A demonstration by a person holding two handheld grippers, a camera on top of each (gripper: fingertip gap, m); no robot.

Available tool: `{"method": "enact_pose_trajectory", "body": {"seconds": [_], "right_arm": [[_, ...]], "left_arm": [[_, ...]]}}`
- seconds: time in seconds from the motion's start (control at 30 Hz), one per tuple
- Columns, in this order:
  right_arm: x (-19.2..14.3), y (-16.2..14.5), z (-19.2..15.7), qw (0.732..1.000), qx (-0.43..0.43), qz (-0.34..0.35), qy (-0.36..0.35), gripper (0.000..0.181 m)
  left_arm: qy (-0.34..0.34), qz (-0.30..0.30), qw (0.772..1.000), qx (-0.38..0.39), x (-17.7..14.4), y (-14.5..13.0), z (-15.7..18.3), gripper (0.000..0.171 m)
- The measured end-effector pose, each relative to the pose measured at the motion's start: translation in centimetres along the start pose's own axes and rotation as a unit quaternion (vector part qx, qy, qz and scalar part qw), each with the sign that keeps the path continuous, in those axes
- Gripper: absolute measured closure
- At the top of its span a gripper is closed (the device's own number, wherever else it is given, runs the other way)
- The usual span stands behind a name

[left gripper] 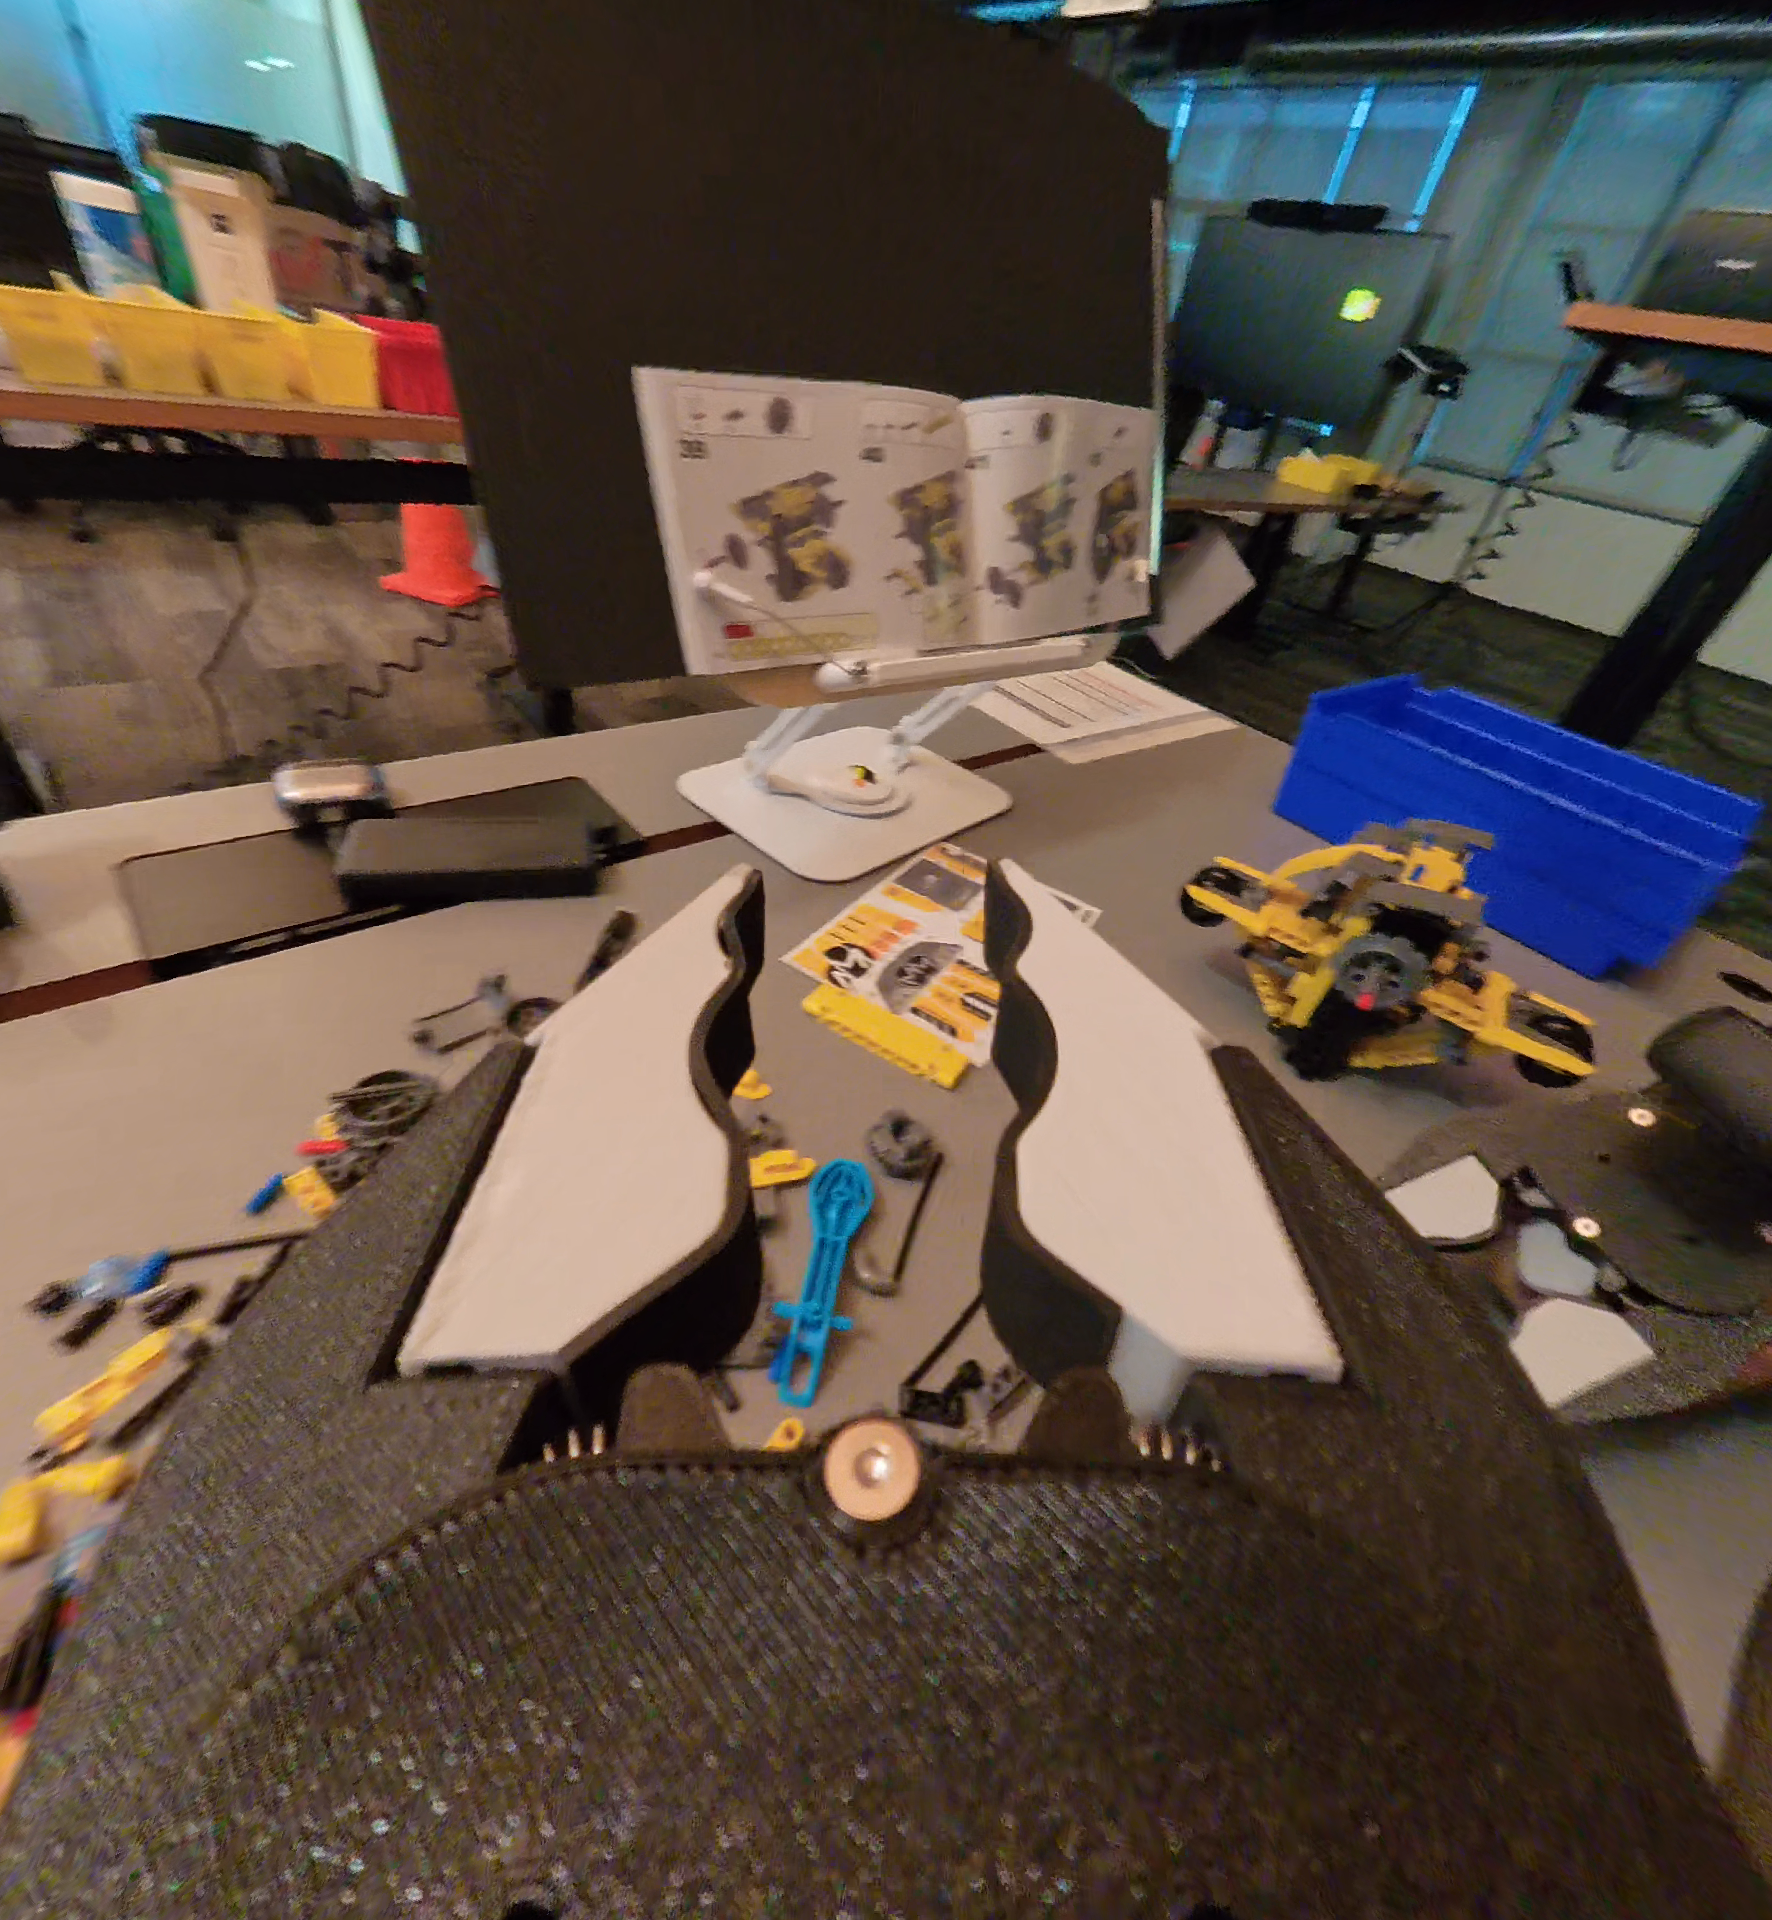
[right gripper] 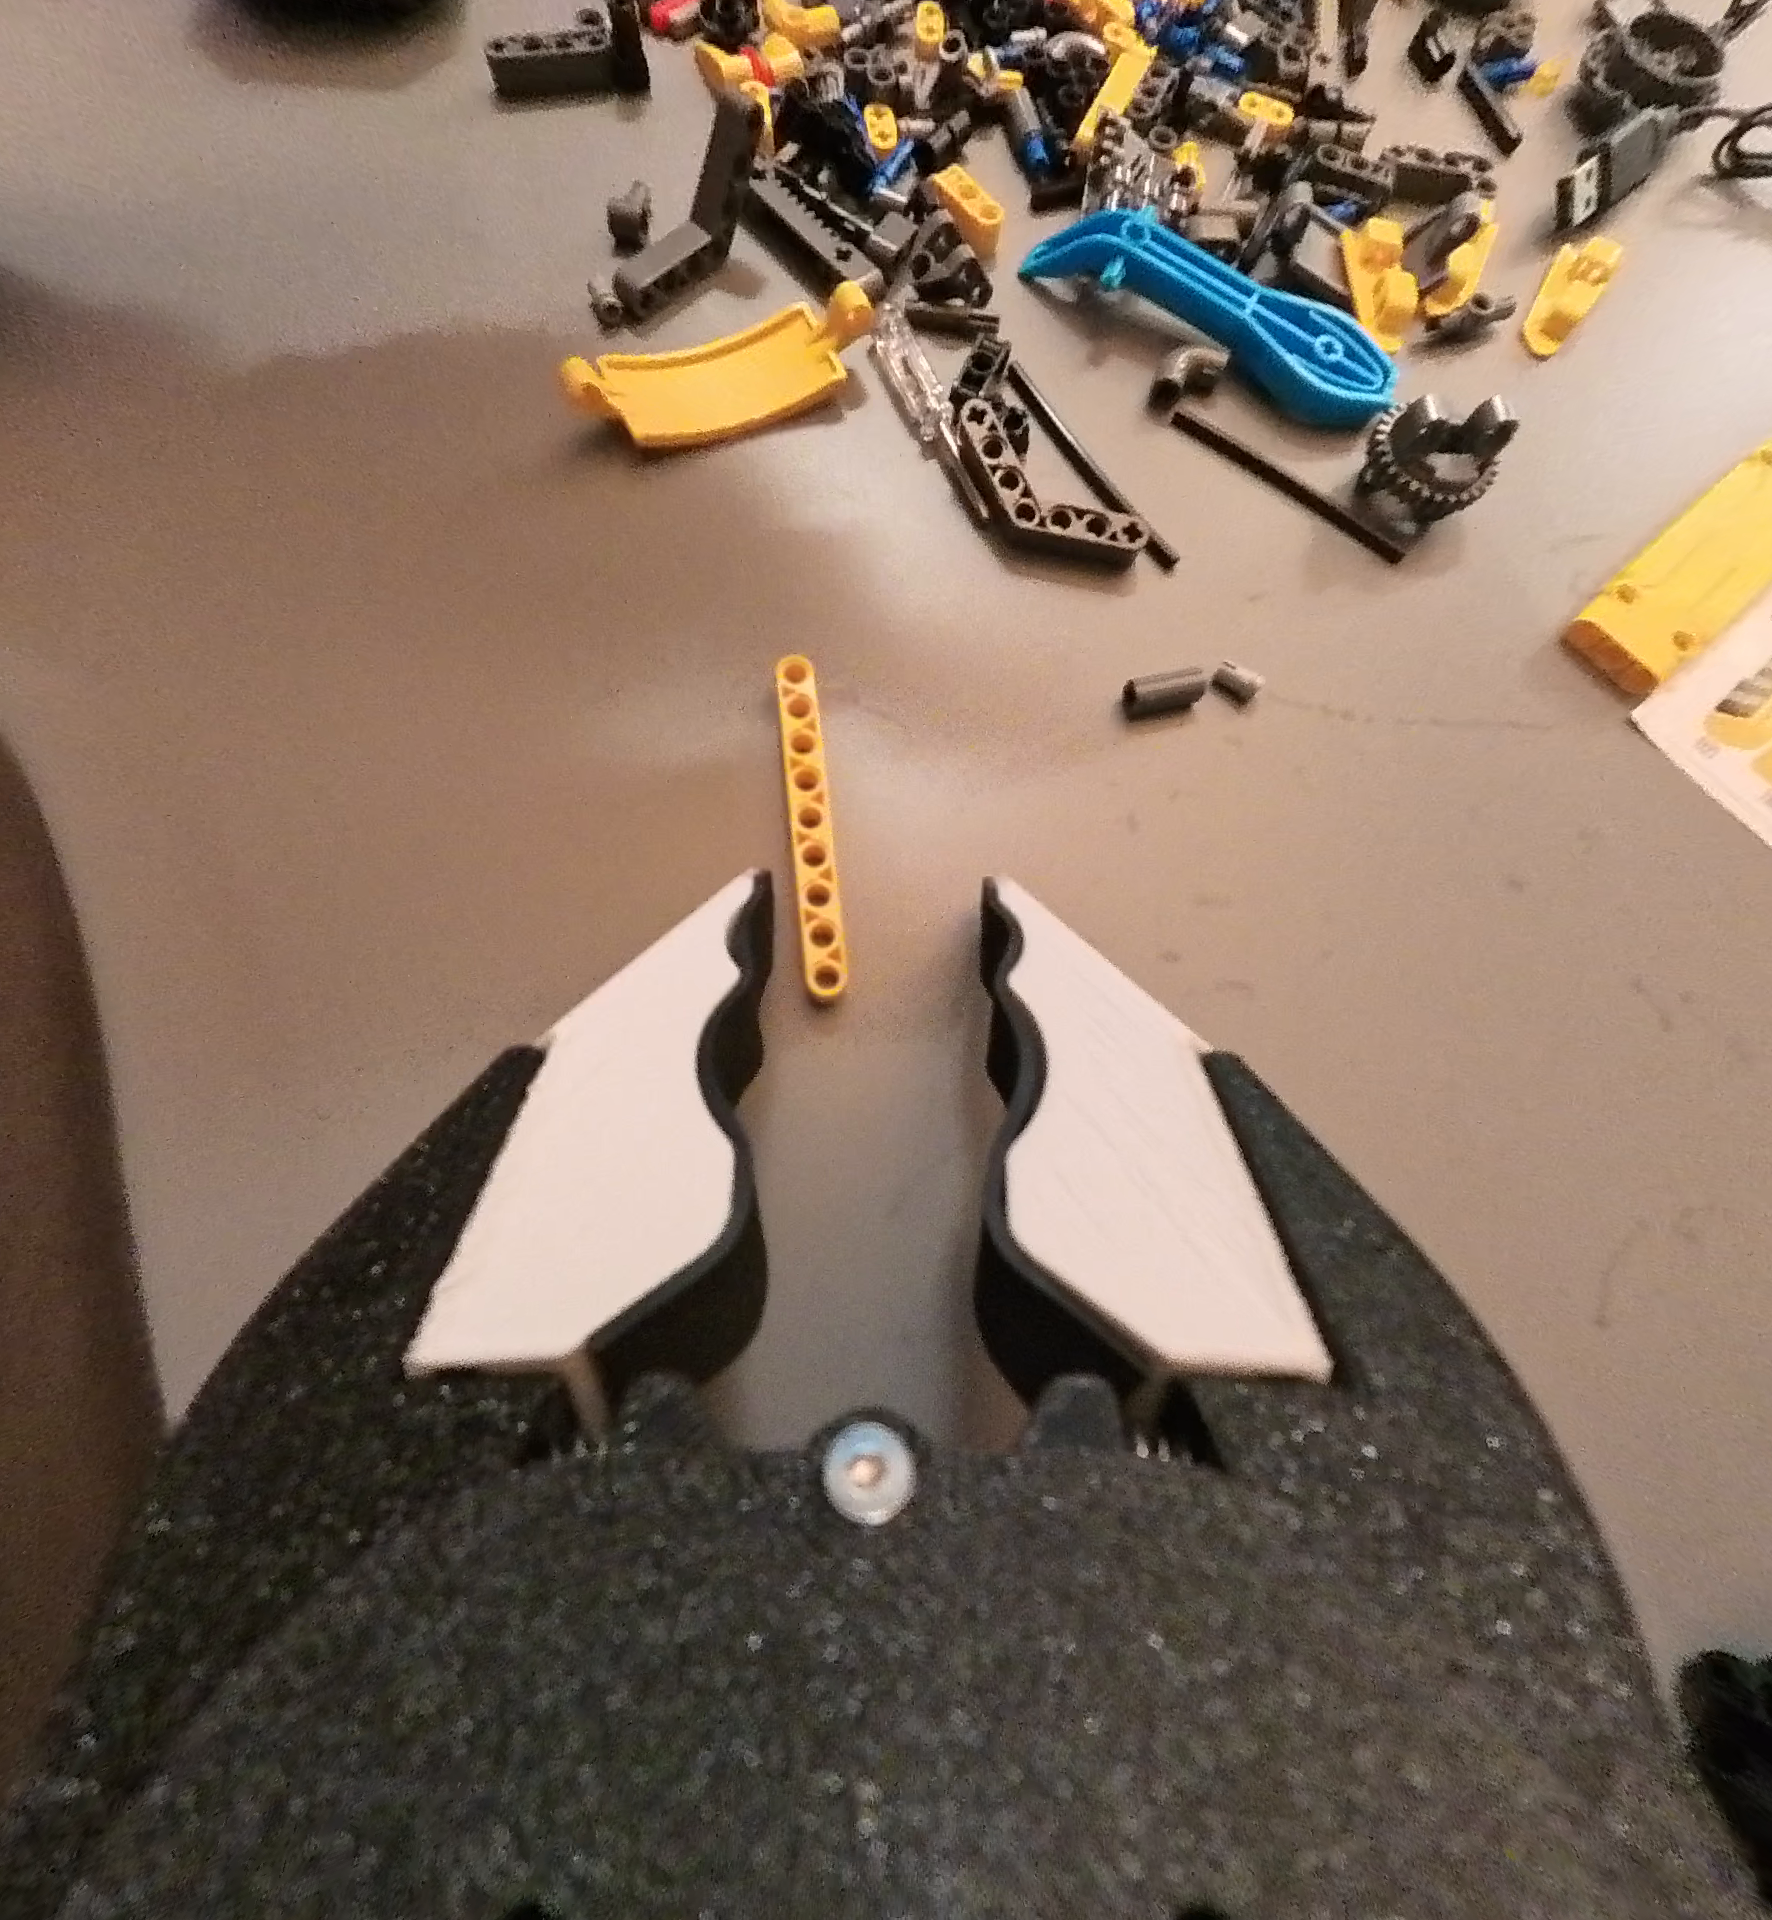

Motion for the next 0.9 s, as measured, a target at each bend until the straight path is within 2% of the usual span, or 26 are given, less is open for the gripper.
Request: {"method": "enact_pose_trajectory", "body": {"seconds": [0.13,0.27,0.5,0.63,0.9], "right_arm": [[-0.4,0.1,-0.2,1.0,0.002,0.012,0.005,0.139],[-0.6,-0.4,-0.2,1.0,0.027,0.001,0.002,0.132],[-1.4,-0.1,0.7,0.996,0.072,0.041,0.016,0.133],[-1.0,0.1,1.2,0.997,0.061,0.038,0.022,0.135],[-0.1,0.8,1.8,0.996,0.055,0.051,0.055,0.136]], "left_arm": [[-0.035,-0.022,0.999,-0.001,2.0,-1.4,1.8,0.128],[-0.1,-0.04,0.993,-0.053,4.0,-3.4,3.1,0.126],[-0.056,-0.114,0.992,-0.017,5.3,-7.2,1.8,0.128],[-0.026,-0.115,0.993,0.005,4.8,-7.6,0.5,0.128],[0.001,-0.092,0.996,-0.003,3.6,-7.7,-1.2,0.128]]}}
Point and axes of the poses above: each gripper's, where its closed fingertips meet, x out along the fingers, y out of its top, z = x × y across the jaws, the point moved 8 cm from there along -x, back along the fingers, and after that the axes turned 10 degrees about z, right-handed, at the moved point
